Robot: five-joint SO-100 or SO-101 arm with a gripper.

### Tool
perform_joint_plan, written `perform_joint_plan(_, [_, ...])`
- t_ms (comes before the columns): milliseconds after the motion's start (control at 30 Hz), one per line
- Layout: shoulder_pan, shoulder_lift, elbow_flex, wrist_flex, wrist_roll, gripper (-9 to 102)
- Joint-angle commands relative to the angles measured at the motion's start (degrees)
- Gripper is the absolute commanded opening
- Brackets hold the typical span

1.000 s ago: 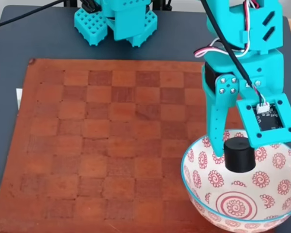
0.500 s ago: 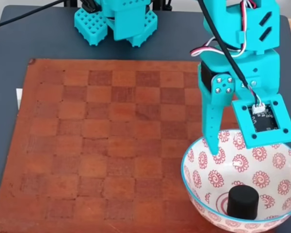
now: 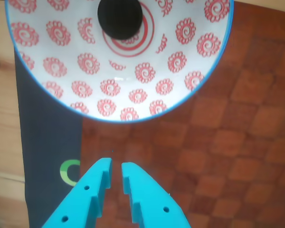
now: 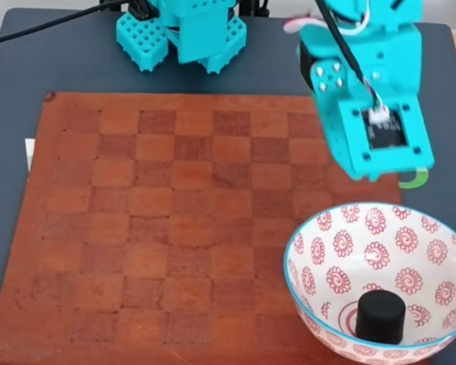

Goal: Grasp a black cylinder and put it in a bowl.

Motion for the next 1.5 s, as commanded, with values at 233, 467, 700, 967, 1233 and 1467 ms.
perform_joint_plan(233, [-0.4, 25.0, 27.1, -0.3, 4.5, 0])
perform_joint_plan(467, [1.7, 39.1, 44.8, -0.4, 4.5, 0])
perform_joint_plan(700, [7.5, 50.1, 58.7, -0.8, 4.5, 0])
perform_joint_plan(967, [14.7, 59.6, 72.5, -2.5, 4.2, 0])
perform_joint_plan(1233, [16.3, 68.6, 84.5, -11.2, 4.4, 0])
perform_joint_plan(1467, [15.7, 76.0, 93.6, -20.9, 4.4, 0])
